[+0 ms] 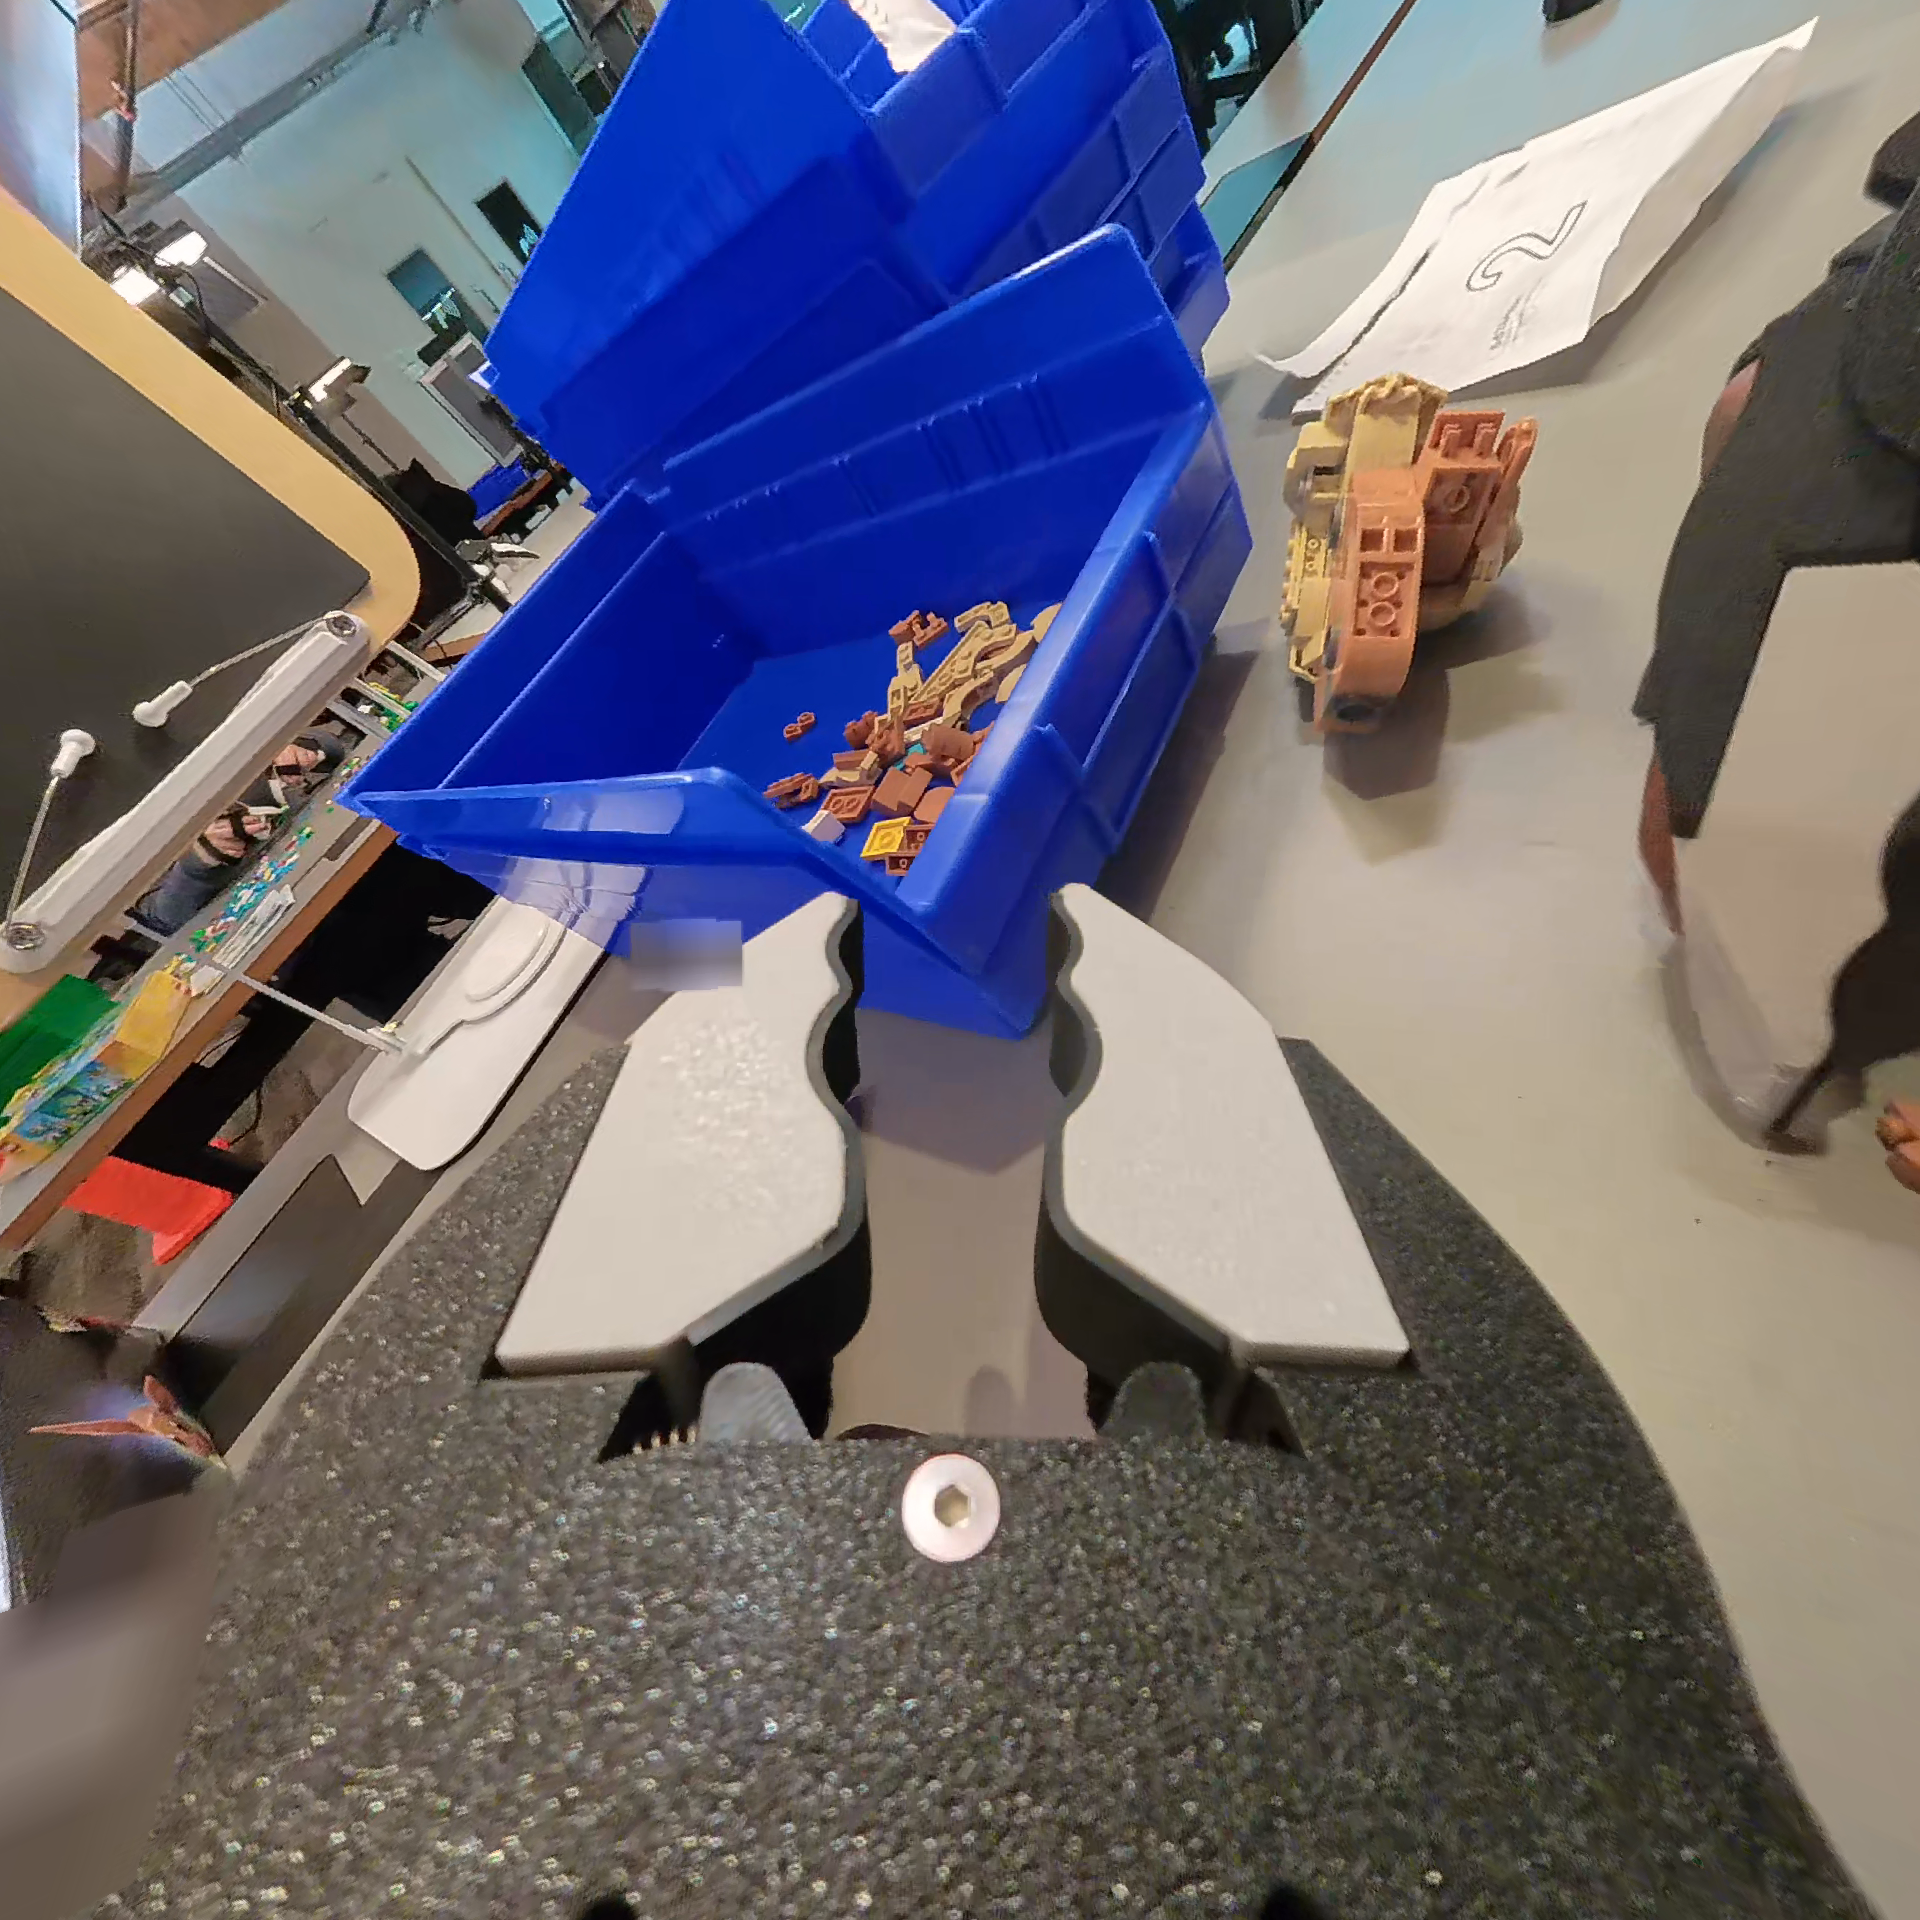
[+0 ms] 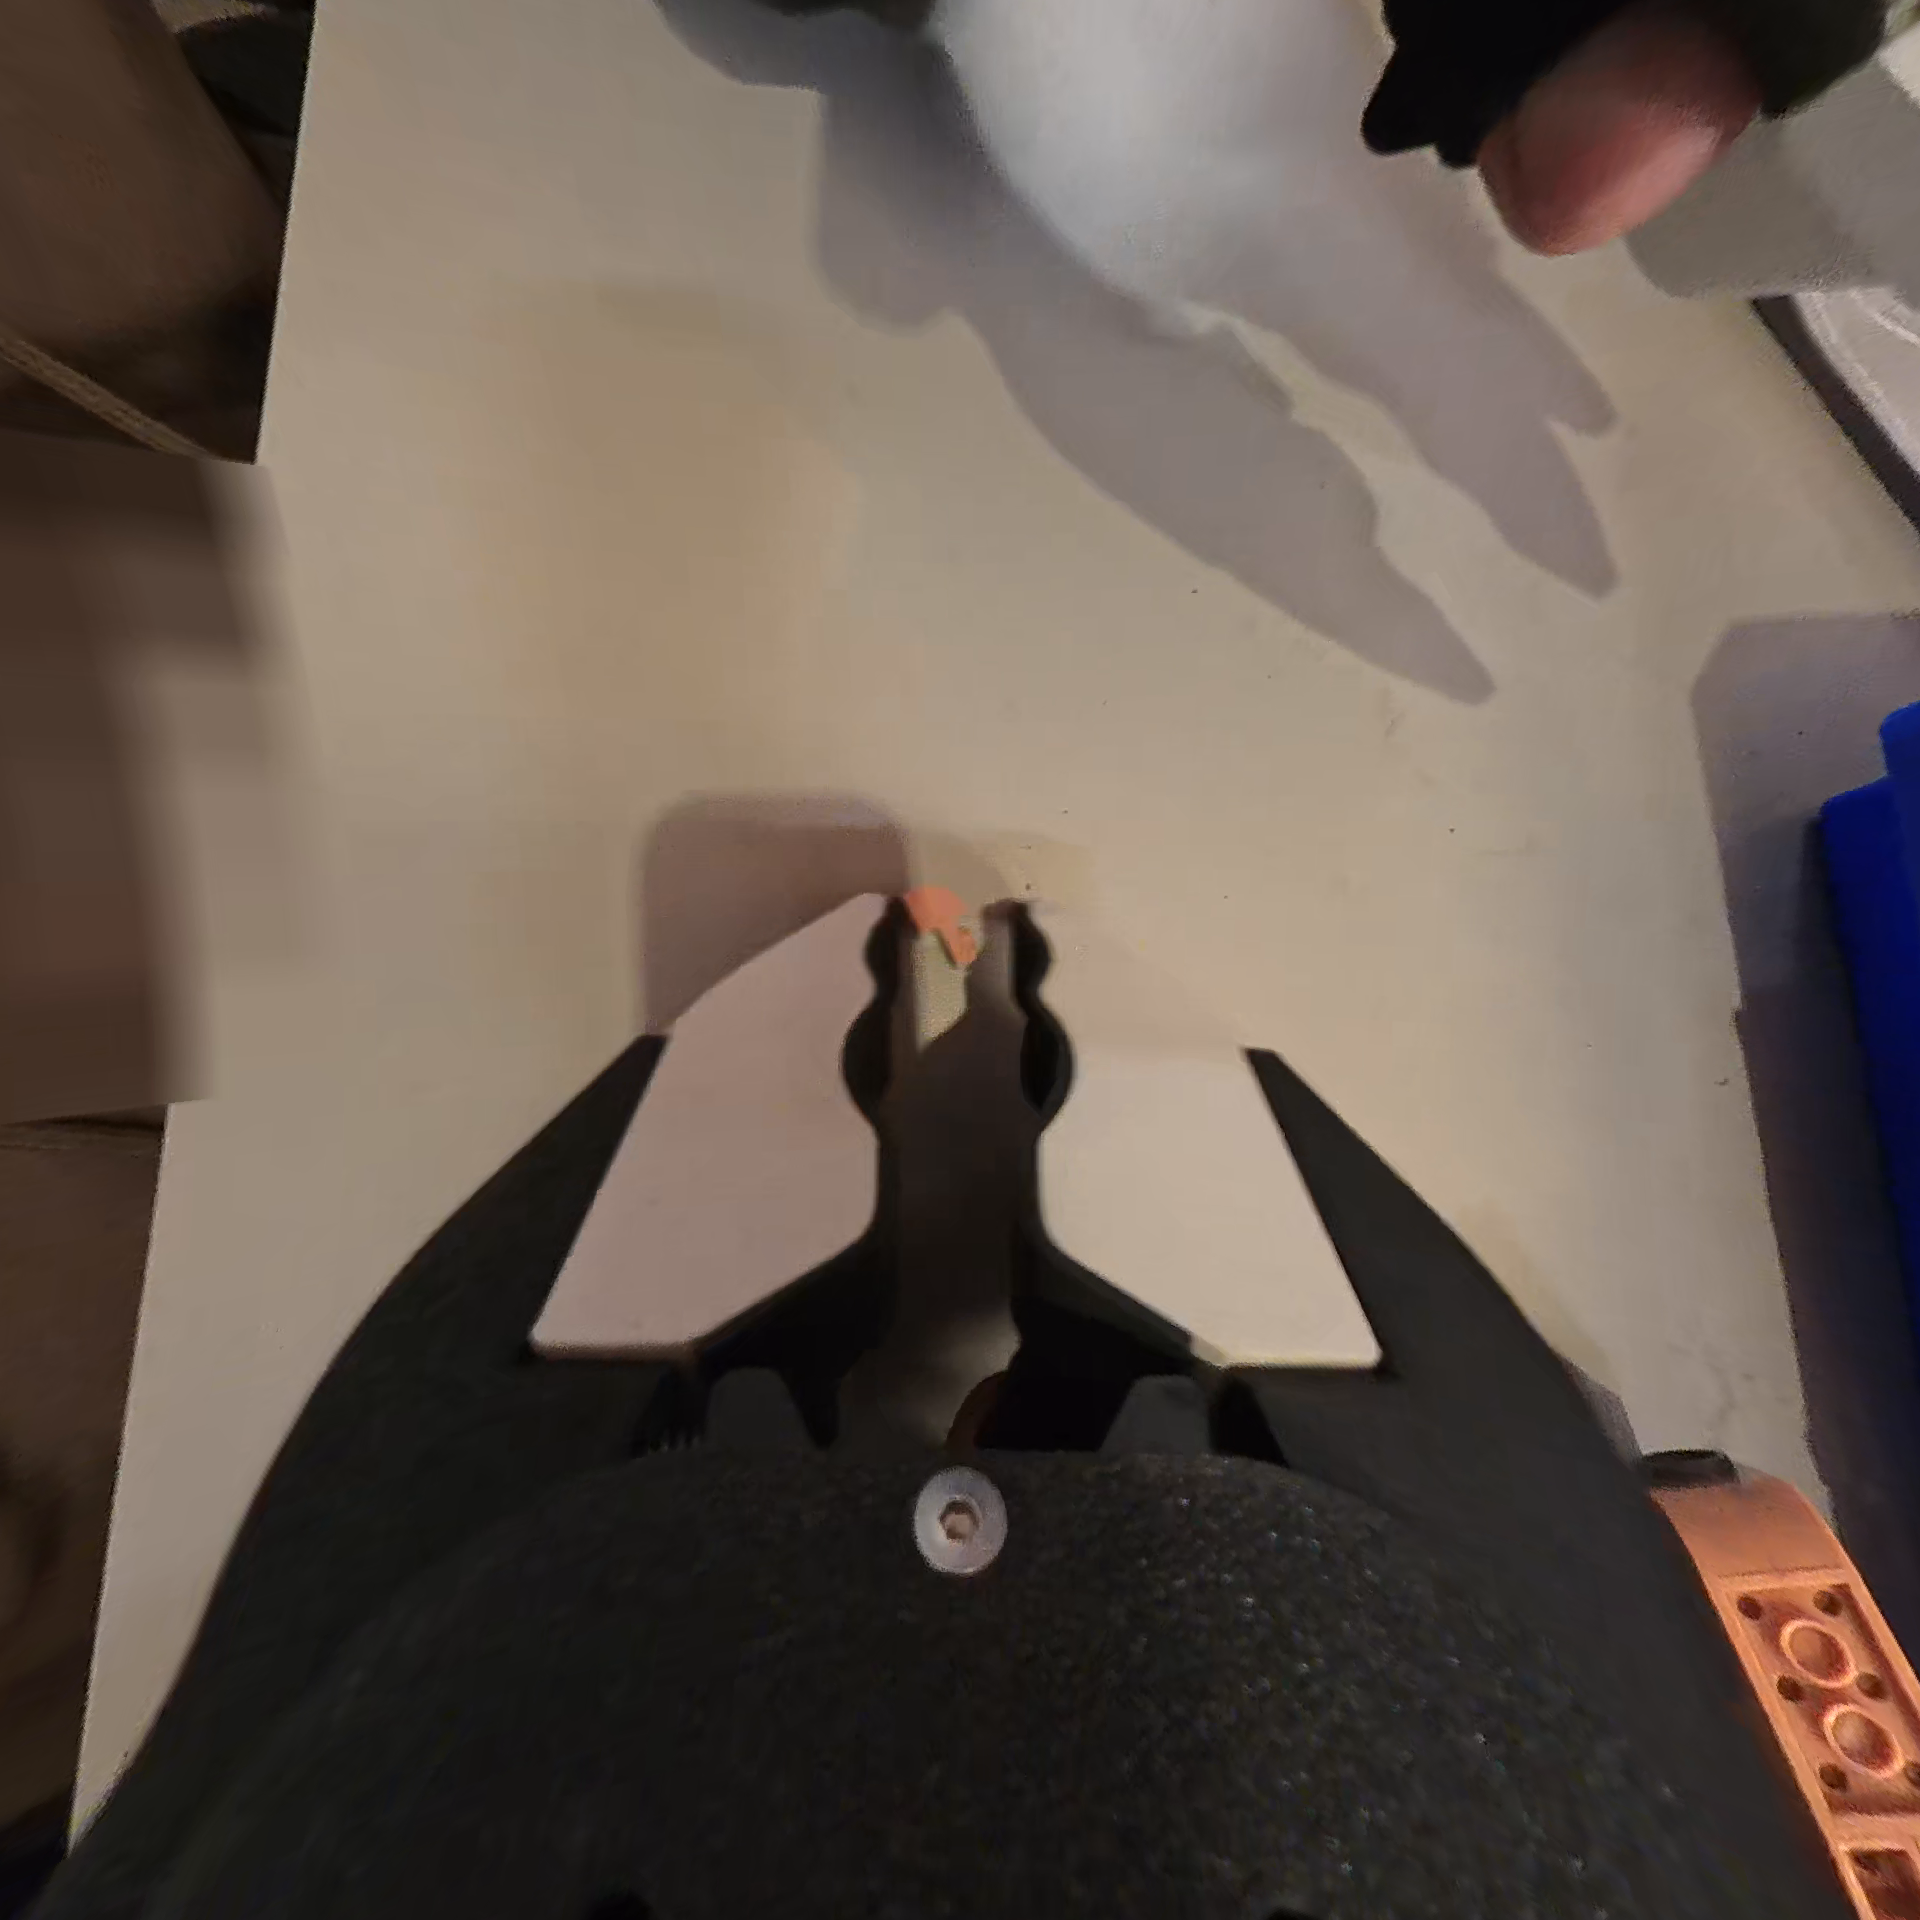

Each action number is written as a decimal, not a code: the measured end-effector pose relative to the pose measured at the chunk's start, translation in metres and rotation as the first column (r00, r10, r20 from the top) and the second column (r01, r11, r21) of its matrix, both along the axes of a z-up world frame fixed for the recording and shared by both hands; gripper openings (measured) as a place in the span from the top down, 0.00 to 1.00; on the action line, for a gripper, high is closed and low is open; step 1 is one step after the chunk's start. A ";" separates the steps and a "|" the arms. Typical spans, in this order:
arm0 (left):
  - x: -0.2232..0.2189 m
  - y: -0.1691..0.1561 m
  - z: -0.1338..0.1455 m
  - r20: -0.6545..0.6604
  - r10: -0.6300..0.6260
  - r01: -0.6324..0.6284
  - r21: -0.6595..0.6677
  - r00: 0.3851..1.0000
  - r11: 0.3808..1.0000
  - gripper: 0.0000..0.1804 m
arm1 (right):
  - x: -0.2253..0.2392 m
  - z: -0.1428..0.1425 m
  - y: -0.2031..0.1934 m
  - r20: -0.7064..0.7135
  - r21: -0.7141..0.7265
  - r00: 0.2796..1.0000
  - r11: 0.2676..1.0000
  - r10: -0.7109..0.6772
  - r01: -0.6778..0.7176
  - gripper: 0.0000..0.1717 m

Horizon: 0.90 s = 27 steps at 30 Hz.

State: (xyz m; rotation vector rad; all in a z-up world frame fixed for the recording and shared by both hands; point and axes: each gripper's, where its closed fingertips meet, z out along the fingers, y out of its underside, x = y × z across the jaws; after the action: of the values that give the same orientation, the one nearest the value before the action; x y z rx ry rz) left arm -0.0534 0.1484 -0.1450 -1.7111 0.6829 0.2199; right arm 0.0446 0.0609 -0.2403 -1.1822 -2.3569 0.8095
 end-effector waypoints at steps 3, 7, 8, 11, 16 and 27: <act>0.000 0.001 -0.001 0.000 0.002 -0.002 0.001 1.000 1.000 0.82 | 0.001 -0.001 -0.001 0.022 0.010 1.000 1.000 0.017 -0.017 0.94; -0.001 0.001 0.002 0.015 0.011 -0.011 0.015 1.000 1.000 0.83 | -0.010 0.013 0.013 -0.029 0.074 1.000 0.997 0.000 0.002 0.94; -0.002 0.001 0.003 0.020 0.013 -0.014 0.019 1.000 1.000 0.83 | -0.018 0.026 0.022 -0.073 0.089 0.997 0.996 -0.025 0.031 0.94; -0.004 0.002 0.003 0.028 0.025 -0.026 0.029 0.999 0.999 0.84 | -0.057 0.092 0.072 -0.289 0.114 0.940 0.968 -0.183 0.223 0.94; -0.008 0.003 0.000 0.015 0.043 -0.044 0.035 0.999 0.998 0.85 | -0.094 0.160 0.199 -0.435 0.164 0.730 0.751 -0.527 0.640 0.75; 0.017 0.000 0.003 0.035 -0.029 0.027 0.053 0.999 0.998 0.85 | 0.002 0.117 0.185 -0.398 0.074 0.692 0.730 -0.602 0.679 0.77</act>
State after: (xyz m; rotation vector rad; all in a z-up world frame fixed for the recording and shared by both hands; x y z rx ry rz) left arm -0.0368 0.1486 -0.1422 -1.6506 0.6684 0.1856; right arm 0.0464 0.2456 -0.1235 -1.4884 -1.5105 0.4407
